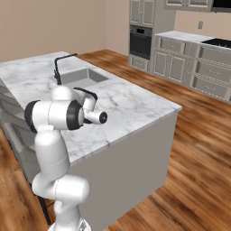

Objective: The kettle is done boiling. Turn off the stove, then wait for 300 timesteps before moving the kettle to the dining table.

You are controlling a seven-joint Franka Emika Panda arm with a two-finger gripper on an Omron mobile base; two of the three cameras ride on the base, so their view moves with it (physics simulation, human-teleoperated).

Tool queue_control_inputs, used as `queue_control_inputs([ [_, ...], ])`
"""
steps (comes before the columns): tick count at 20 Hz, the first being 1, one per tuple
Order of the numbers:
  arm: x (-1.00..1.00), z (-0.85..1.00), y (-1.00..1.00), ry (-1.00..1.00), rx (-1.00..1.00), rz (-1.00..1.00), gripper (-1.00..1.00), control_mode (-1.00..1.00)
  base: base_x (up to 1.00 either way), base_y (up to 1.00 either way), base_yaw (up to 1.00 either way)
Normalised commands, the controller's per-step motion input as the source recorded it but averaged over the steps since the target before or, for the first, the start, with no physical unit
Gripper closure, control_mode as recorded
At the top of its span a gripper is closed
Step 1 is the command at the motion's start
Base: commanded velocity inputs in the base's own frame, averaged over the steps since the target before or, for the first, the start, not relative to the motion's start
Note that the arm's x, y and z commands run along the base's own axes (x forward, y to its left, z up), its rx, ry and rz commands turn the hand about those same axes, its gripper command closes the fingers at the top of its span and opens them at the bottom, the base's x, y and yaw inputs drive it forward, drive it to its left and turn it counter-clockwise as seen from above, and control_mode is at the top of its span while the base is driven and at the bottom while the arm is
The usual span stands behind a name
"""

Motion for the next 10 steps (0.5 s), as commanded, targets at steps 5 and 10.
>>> queue_control_inputs([
  [5,0.02,-0.15,0.14,0.01,0.00,0.03,1.00,-1.00,0.00,0.00,0.00],
  [10,0.02,-0.19,0.20,0.01,0.00,0.03,-1.00,-1.00,0.00,0.00,0.00],
])
